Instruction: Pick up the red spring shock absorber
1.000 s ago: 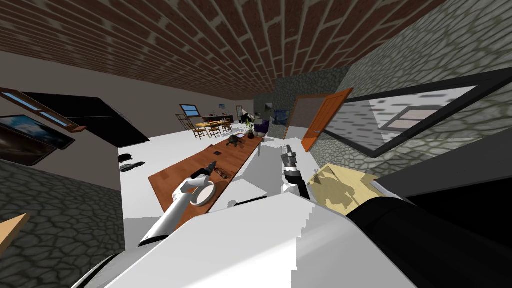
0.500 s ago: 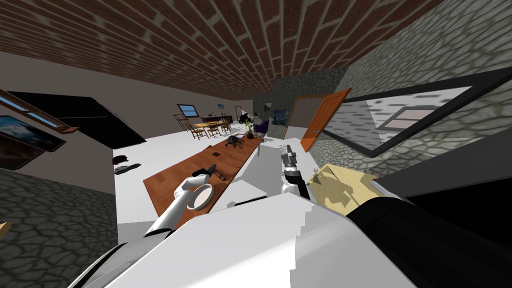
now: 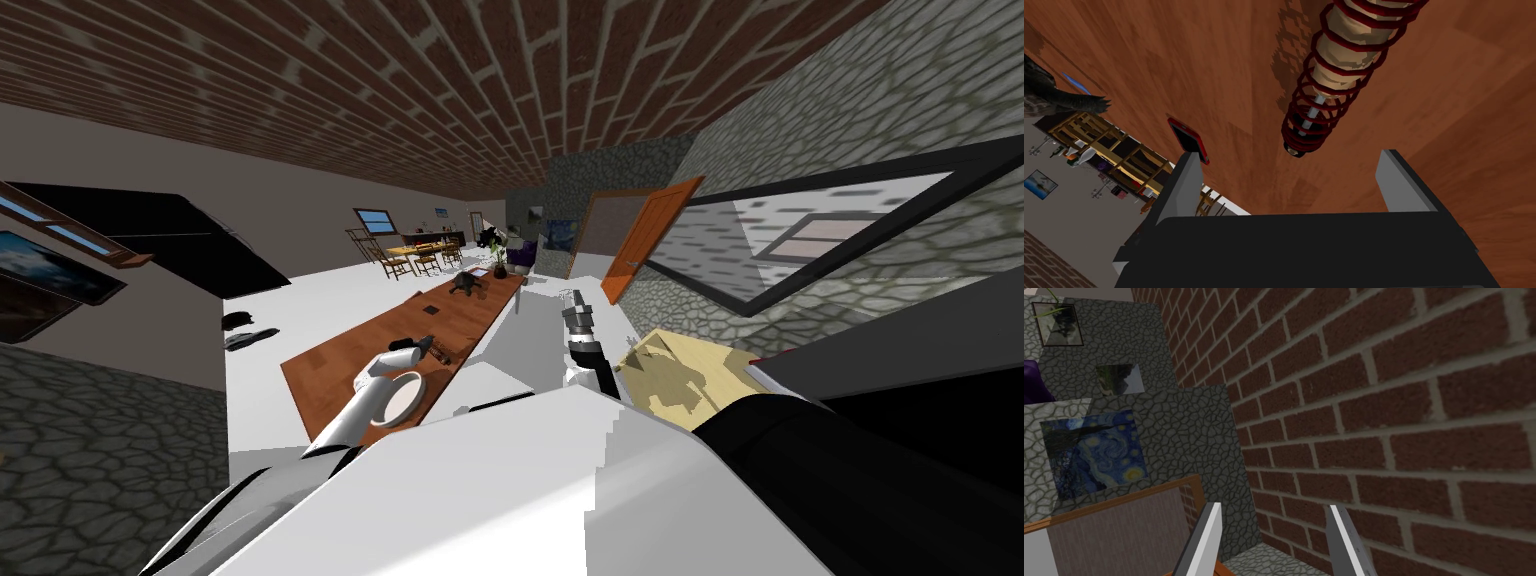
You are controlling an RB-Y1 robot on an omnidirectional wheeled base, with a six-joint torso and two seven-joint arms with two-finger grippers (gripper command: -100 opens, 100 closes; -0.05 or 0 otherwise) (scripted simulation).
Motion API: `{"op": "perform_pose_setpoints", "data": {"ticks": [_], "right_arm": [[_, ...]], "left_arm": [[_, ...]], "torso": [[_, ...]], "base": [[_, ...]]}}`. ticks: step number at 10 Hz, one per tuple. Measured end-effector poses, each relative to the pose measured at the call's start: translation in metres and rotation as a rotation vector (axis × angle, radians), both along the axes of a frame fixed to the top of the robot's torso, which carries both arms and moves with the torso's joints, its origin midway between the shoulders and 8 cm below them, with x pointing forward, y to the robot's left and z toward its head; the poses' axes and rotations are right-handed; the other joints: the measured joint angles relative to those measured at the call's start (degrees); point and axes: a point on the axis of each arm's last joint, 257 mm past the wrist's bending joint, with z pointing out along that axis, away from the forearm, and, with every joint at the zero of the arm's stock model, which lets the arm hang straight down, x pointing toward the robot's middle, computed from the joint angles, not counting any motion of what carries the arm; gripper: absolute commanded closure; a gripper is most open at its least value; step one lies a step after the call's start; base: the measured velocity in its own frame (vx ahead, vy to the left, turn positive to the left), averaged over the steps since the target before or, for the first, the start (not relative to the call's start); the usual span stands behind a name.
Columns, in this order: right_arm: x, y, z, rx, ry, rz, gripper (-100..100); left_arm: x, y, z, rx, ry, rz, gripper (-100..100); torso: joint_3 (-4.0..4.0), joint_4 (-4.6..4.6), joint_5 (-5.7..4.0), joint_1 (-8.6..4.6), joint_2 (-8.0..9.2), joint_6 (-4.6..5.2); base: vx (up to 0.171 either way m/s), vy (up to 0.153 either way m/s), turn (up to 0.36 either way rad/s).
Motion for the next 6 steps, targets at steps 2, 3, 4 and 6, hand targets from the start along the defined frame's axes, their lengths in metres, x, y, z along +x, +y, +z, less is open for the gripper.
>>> {"op": "perform_pose_setpoints", "data": {"ticks": [2, 3, 4, 6], "right_arm": [[0.0, 0.0, 0.0, 0.0, 0.0, 0.0, 0], [0.0, 0.0, 0.0, 0.0, 0.0, 0.0, 0], [0.0, 0.0, 0.0, 0.0, 0.0, 0.0, 0], [0.0, 0.0, 0.0, 0.0, 0.0, 0.0, 0]], "left_arm": [[-0.011, -0.004, -0.014, -0.018, 0.055, 0.01, -100], [-0.014, -0.006, -0.02, -0.025, 0.072, 0.012, -100], [-0.018, -0.008, -0.025, -0.035, 0.096, 0.016, -100], [-0.033, -0.017, -0.045, -0.059, 0.153, 0.022, -100]], "torso": [[0.02, 0.01, 0.0, 0.02, 0.04, 0.0], [0.03, 0.01, 0.01, 0.03, 0.05, 0.0], [0.03, 0.01, 0.01, 0.03, 0.05, 0.0], [-0.02, -0.01, 0.02, 0.04, -0.04, 0.0]], "base": [[0.026, -0.003, 0.007], [0.029, -0.002, 0.013], [0.033, -0.002, 0.013], [0.046, 0.001, 0.01]]}}
